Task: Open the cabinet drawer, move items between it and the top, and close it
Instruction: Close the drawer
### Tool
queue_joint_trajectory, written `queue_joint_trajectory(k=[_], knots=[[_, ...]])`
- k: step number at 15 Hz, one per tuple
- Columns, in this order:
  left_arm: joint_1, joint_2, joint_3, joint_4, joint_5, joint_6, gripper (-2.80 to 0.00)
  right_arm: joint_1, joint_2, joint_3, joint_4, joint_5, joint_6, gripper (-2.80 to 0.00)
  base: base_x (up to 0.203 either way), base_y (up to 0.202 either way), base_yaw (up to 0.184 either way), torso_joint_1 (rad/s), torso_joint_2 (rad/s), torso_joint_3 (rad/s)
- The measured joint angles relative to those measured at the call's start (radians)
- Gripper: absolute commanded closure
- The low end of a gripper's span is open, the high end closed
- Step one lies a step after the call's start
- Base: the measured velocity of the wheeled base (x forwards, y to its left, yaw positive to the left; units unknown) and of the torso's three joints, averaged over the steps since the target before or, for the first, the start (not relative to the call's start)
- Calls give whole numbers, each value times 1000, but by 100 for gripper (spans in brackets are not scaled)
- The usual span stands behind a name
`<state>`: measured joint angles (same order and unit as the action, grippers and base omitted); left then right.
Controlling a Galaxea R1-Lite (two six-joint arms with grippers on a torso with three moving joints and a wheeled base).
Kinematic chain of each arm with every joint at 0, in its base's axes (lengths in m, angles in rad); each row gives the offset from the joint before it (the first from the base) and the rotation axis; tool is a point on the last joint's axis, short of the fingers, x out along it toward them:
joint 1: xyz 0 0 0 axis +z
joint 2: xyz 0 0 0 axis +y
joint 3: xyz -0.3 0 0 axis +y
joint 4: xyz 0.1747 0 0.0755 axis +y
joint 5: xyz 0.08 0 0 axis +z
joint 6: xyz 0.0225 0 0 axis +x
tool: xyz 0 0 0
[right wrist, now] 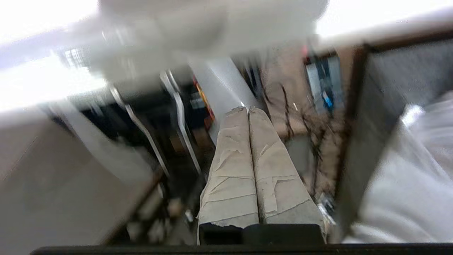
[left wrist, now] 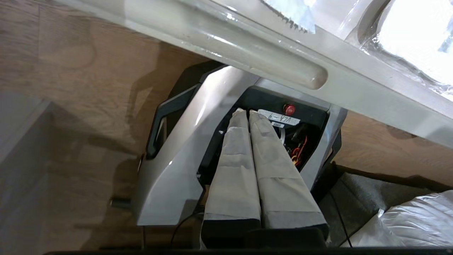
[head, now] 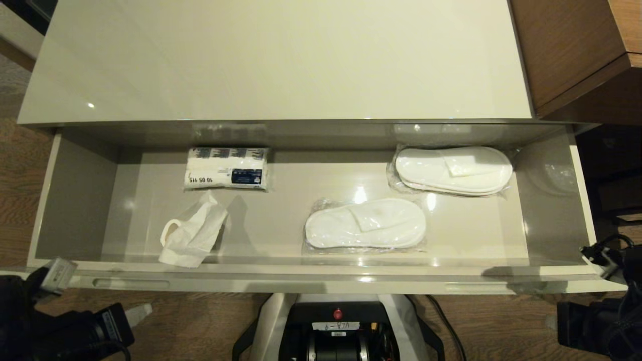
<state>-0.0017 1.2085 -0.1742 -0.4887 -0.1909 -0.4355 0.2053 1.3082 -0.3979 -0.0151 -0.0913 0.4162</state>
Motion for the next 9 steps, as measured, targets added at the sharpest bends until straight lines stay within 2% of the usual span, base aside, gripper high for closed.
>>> queue_joint_trajectory(k=[5,7,9], knots=[[0,28,-28,-45,2,-24,0,0,168,9,-332,-43,103,0,0,0,0,0,0,0],[0,78,-46,-127,8,-57,0,0,211,-7,-481,-81,110,0,0,0,0,0,0,0],[0,155,-62,-265,38,-78,0,0,263,-31,-675,-143,113,0,0,0,0,0,0,0]])
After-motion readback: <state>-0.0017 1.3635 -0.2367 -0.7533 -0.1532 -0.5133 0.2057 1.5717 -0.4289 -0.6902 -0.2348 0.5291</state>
